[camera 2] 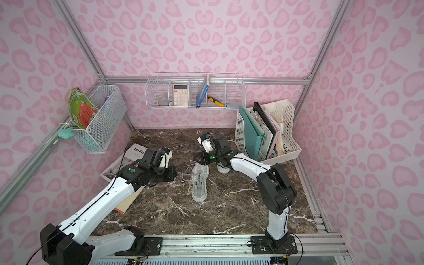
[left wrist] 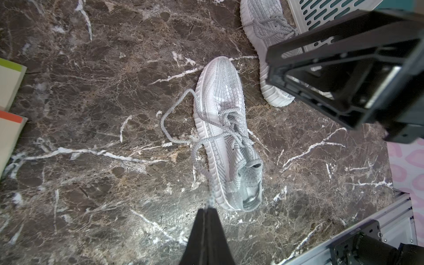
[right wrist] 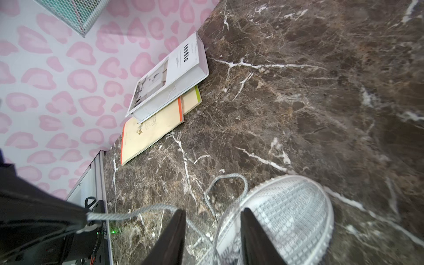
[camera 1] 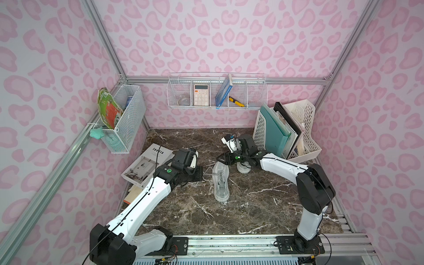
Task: Tie the shoes
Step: Cross the shoelace with the shoelace.
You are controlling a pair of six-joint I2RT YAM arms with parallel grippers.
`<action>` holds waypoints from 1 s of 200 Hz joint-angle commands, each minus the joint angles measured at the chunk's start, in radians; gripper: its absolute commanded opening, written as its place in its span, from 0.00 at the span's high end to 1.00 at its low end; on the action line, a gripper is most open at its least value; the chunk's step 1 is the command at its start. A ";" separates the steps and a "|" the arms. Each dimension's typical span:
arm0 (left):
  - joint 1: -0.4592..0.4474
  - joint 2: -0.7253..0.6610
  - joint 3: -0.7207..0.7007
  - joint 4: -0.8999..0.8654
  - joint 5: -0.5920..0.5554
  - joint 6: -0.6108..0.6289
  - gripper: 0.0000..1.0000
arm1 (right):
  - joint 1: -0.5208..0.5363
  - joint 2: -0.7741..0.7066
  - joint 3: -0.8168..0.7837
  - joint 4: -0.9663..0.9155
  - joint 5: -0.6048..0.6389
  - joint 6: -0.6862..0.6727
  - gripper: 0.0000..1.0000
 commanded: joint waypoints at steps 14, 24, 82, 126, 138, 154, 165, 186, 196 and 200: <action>0.001 0.003 -0.005 0.014 -0.004 -0.001 1.00 | 0.017 -0.054 -0.080 -0.079 0.041 -0.139 0.57; 0.000 0.005 -0.004 0.014 -0.010 -0.001 1.00 | 0.025 -0.044 -0.085 -0.094 0.034 -0.167 0.57; 0.000 0.020 0.007 0.004 0.004 0.008 1.00 | 0.078 0.054 -0.032 -0.132 0.046 -0.251 0.61; 0.001 0.016 0.006 0.000 -0.001 0.011 1.00 | 0.088 0.104 0.010 -0.168 0.059 -0.275 0.68; 0.000 0.018 0.006 -0.001 -0.003 0.013 1.00 | 0.088 0.108 0.010 -0.171 0.056 -0.276 0.70; 0.000 0.020 0.007 0.000 -0.003 0.014 1.00 | 0.089 0.111 0.010 -0.177 0.056 -0.277 0.73; 0.000 0.021 0.007 -0.002 -0.003 0.014 1.00 | 0.089 0.114 0.010 -0.178 0.054 -0.277 0.74; 0.000 0.018 0.007 -0.003 -0.004 0.015 1.00 | 0.089 0.118 0.010 -0.179 0.052 -0.272 0.77; 0.000 0.017 0.007 -0.004 -0.004 0.016 1.00 | 0.089 0.120 0.012 -0.180 0.051 -0.273 0.80; 0.000 0.017 0.006 -0.003 -0.003 0.016 1.00 | 0.088 0.120 0.011 -0.179 0.052 -0.272 0.81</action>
